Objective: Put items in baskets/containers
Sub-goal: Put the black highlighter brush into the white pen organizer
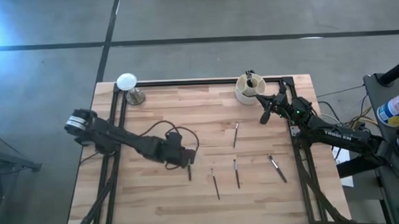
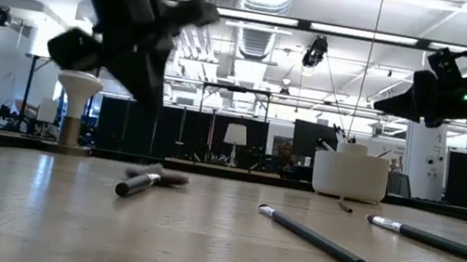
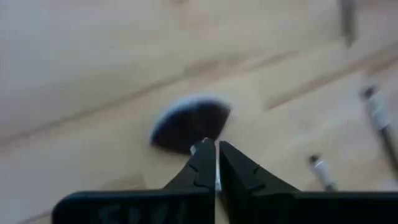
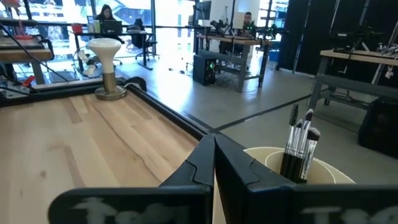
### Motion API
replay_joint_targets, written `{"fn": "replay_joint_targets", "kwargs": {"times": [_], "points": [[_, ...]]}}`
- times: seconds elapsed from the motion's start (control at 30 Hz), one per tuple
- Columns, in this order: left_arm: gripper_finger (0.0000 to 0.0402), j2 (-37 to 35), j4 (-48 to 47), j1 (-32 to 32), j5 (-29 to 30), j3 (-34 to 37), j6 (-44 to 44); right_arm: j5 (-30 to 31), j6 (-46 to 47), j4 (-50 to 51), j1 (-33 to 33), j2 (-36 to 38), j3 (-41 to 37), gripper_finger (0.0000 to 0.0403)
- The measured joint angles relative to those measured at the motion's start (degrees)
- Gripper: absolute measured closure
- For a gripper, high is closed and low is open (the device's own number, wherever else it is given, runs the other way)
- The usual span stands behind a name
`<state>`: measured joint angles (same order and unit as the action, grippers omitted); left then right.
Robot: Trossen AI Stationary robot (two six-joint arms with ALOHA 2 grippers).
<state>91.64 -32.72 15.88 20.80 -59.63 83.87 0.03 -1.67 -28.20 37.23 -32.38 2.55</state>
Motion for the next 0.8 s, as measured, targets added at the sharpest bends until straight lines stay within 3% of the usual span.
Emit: {"fn": "replay_joint_targets", "kwargs": {"times": [0.1, 0.37, 0.63, 0.8], "points": [[0.0358, 1.9, 1.2, -1.5, -4.0, 1.4, -3.2, 0.0, 0.1, -0.2, 0.0, 0.0, 0.0, 0.0394], [0.0281, 2.2, 1.1, -4.9, -3.1, 1.3, -11.0, 0.0, 0.5, -0.4, 0.0, 0.0, 0.0, 0.0394], [0.0266, 4.3, 16.2, -8.4, -6.9, 5.5, -16.9, 0.0, 0.7, -0.4, 0.0, 0.0, 0.0, 0.0394], [0.0266, 6.1, 15.8, -7.9, -10.0, 5.8, -17.4, 0.0, 0.8, -0.4, 0.0, 0.0, 0.0, 0.0394]]}}
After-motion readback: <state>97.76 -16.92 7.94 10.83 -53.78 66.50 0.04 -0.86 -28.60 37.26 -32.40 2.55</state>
